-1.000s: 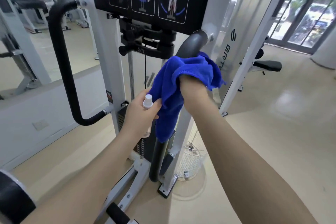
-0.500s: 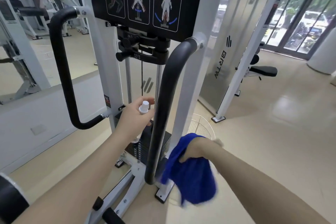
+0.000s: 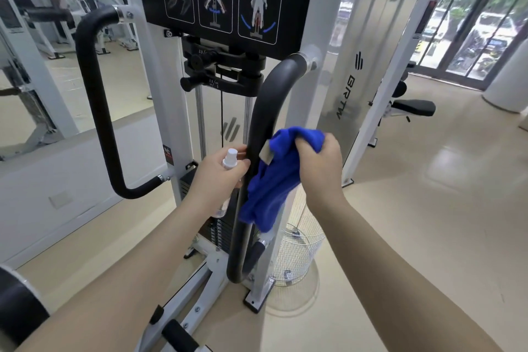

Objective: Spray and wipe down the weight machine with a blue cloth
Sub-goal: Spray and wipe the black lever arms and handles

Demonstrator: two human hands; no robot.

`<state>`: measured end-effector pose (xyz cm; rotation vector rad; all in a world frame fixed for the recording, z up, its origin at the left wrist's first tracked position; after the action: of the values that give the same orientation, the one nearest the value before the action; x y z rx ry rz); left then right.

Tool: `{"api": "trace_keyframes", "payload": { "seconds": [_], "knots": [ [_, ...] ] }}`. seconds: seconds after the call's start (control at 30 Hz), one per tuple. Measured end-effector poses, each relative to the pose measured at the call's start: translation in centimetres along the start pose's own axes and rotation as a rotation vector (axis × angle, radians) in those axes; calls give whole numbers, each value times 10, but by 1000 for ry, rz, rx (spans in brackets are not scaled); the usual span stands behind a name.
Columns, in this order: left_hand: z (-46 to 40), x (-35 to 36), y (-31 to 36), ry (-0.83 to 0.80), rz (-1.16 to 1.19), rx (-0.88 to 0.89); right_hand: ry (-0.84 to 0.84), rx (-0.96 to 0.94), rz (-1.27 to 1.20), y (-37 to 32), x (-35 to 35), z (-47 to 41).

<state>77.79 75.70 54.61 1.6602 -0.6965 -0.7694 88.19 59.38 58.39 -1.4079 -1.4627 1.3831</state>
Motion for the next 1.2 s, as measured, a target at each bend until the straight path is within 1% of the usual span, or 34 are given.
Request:
{"api": "trace_keyframes", "payload": {
  "seconds": [0.03, 0.07, 0.1, 0.13, 0.17, 0.2, 0.27, 0.3, 0.37, 0.43, 0.57, 0.63, 0.67, 0.73, 0.83, 0.9, 0.93, 0.97, 1.0, 1.03, 1.07, 1.13, 1.2],
  "knots": [
    [0, 0, 0, 6, -4, -7, 14, 91, -164, -1, 4, -1],
    [0, 0, 0, 4, -19, -10, 38, 135, -299, -5, 6, -4],
    [-1, 1, 0, -3, -33, -11, 81, 112, -376, -16, 6, -8],
    [0, 2, 0, -8, -40, -14, 131, 6, -390, -33, 3, -9],
    [-1, 3, 0, -10, -35, -20, 178, -178, -339, -57, -1, -6],
    [-1, 3, -1, -11, -23, -28, 200, -399, -210, -80, -1, -1],
    [-1, 0, -5, -6, 6, -64, 110, -795, 200, -98, 28, 9],
    [-1, -1, -9, -9, 21, -94, 59, -935, 371, -95, 42, 12],
    [-1, -3, -16, -12, 62, -135, -10, -1097, 562, -85, 53, 11],
    [-3, -2, -15, -4, 91, -121, -30, -1194, 619, -81, 56, 13],
    [-8, 10, 8, 3, 91, 20, 102, -1331, 714, -91, 56, 16],
    [-9, 9, 15, 23, 94, 66, 138, -1354, 713, -100, 53, 14],
    [-10, 8, 16, 27, 107, 75, 121, -1337, 677, -103, 51, 12],
    [-11, 5, 18, 26, 116, 81, 26, -1274, 561, -112, 51, 4],
    [-15, 5, 16, 42, 123, 59, -178, -1045, 415, -124, 57, -17],
    [-16, 4, 17, 53, 114, 58, -266, -838, 289, -128, 55, -39],
    [-15, 5, 18, 50, 99, 69, -275, -695, 195, -128, 50, -55],
    [-14, 5, 19, 47, 90, 80, -242, -588, 150, -131, 44, -69],
    [-12, 6, 20, 48, 81, 88, -185, -512, 156, -131, 38, -81],
    [-11, 5, 21, 51, 74, 92, -119, -484, 211, -133, 34, -87],
    [-11, 5, 21, 55, 68, 94, -62, -511, 289, -135, 35, -82],
    [-12, 5, 21, 75, 64, 78, 6, -734, 376, -139, 45, -46],
    [-13, 5, 17, 99, 70, 37, -37, -928, 402, -131, 53, -5]
  ]
}}
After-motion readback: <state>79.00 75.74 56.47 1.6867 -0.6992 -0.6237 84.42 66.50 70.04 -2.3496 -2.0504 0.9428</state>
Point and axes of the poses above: each hand's wrist, its own z-axis away from the middle knuckle, its own x-axis out of the palm, y = z × x, the point moved 10 cm from there along -z, towards the middle knuckle, and after that the axes turned 5 degrees about z, right-handed, at the moved point
